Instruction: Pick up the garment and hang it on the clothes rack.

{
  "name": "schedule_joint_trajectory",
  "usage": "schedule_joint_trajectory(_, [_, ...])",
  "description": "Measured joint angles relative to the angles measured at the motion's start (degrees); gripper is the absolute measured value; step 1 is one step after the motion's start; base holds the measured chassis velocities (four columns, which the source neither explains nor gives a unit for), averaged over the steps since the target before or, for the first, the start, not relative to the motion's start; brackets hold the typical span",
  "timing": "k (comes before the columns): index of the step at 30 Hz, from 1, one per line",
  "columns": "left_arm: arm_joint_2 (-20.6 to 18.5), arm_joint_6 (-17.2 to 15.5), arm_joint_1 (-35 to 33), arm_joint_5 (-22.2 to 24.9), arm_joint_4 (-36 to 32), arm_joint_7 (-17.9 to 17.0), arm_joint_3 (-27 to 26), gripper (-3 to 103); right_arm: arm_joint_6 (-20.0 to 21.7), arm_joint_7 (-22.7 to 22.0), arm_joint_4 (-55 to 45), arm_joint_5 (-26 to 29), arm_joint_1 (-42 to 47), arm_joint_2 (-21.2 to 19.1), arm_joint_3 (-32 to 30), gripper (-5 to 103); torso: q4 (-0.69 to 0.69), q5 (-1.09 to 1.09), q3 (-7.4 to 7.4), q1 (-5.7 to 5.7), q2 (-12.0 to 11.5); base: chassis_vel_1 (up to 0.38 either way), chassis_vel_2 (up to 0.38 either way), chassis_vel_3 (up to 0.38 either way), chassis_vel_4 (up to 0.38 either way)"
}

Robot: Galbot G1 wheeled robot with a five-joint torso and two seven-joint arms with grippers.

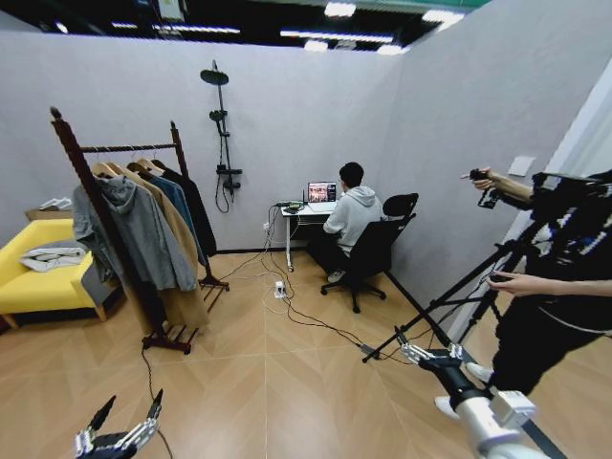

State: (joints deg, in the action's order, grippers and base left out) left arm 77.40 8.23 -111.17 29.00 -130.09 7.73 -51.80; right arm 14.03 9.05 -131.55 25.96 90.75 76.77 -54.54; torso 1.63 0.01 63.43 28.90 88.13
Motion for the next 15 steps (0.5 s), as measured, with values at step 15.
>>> schedule_joint_trajectory(15, [0.00, 0.00, 0.00, 0.00, 0.00, 0.00, 0.00, 100, -4.21, -0.34, 2.90, -7.23, -0.75, 3.00, 4.39, 100, 0.00, -0.01, 0.00, 0.00, 0.00, 0.000, 0.000, 0.000, 0.000])
